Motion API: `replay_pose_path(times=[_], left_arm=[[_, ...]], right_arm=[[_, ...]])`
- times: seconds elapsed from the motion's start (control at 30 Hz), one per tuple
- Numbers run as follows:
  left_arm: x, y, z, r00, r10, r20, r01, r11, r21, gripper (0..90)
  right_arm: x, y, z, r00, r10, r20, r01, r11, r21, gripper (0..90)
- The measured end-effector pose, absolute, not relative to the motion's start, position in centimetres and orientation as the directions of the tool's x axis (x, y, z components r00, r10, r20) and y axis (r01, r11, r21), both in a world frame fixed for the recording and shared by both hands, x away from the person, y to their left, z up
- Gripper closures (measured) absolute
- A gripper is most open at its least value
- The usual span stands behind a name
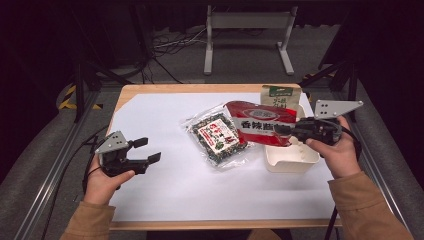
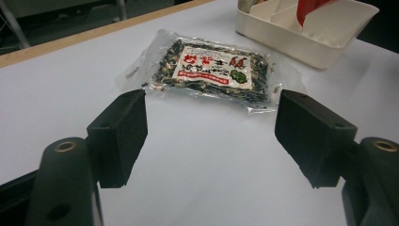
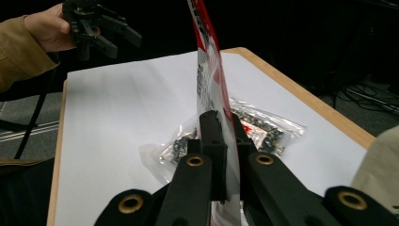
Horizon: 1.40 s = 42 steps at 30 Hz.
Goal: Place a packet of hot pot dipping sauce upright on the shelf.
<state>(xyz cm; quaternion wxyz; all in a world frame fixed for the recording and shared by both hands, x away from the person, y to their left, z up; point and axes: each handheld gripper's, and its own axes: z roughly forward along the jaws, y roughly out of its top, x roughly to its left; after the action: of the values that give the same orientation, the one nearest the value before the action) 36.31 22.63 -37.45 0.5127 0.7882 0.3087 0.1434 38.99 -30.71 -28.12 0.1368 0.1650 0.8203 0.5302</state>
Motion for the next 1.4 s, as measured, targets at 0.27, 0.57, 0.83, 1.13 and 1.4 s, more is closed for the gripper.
replay_pose_path(times=[0.27,0.57,0.83,1.13,1.4], left_arm=[[36.8,22.9,-38.5,0.753,0.65,-0.105,0.376,-0.294,0.879,26.3],[37.1,23.1,-39.2,0.744,0.659,-0.113,0.391,-0.292,0.873,26.3],[37.3,23.1,-40.3,0.731,0.673,-0.115,0.417,-0.307,0.855,26.3],[37.5,23.0,-41.0,0.719,0.686,-0.112,0.429,-0.311,0.848,26.3],[37.6,23.0,-41.2,0.719,0.686,-0.112,0.43,-0.312,0.847,26.3]], right_arm=[[40.1,-32.4,-27.4,-0.897,0.439,-0.062,0.117,0.37,0.921,89.7],[42.0,-34.2,-27.1,-0.88,0.471,-0.065,0.126,0.365,0.923,89.7],[43.4,-35.6,-27.2,-0.869,0.491,-0.063,0.141,0.367,0.92,89.7],[45.0,-37.0,-27.8,-0.858,0.512,-0.052,0.16,0.361,0.919,89.7],[46.2,-37.6,-29.0,-0.849,0.527,-0.03,0.192,0.362,0.912,89.7]])
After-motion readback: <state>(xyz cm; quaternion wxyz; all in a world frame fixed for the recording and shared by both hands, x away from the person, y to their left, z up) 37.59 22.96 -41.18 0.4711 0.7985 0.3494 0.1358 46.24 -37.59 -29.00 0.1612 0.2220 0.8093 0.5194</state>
